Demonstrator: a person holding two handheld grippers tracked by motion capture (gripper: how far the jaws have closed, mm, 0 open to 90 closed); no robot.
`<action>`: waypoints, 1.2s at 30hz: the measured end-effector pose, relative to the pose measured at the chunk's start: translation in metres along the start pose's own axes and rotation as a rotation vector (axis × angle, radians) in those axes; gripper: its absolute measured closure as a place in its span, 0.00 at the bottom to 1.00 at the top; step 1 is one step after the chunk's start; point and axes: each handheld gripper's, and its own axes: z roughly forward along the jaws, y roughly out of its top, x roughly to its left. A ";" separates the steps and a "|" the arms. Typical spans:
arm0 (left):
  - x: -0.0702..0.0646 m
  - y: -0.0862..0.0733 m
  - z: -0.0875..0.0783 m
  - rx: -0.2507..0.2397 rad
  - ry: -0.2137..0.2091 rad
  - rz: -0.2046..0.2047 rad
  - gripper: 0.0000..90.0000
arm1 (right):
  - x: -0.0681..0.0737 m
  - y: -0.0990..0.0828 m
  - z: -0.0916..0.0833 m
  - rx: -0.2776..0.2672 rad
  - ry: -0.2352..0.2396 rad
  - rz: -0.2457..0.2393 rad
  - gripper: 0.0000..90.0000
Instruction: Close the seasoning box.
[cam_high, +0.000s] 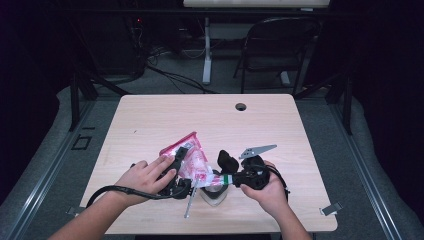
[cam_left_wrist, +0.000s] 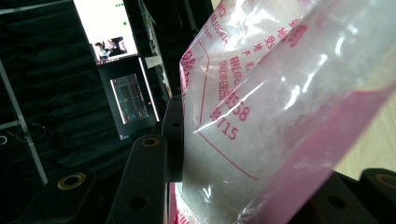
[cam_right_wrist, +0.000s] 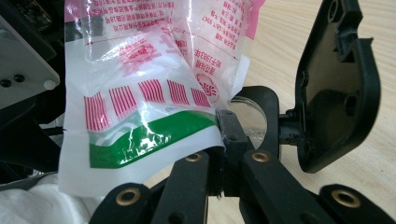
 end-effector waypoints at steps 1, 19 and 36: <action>0.001 0.000 0.000 0.002 0.000 0.003 0.76 | 0.000 0.000 0.000 -0.001 0.001 0.000 1.00; 0.003 -0.001 -0.001 0.001 0.011 0.007 0.76 | -0.001 0.002 0.000 0.001 0.006 -0.004 1.00; 0.005 -0.001 -0.001 -0.001 0.005 0.016 0.76 | 0.000 0.002 -0.001 -0.003 0.002 -0.004 1.00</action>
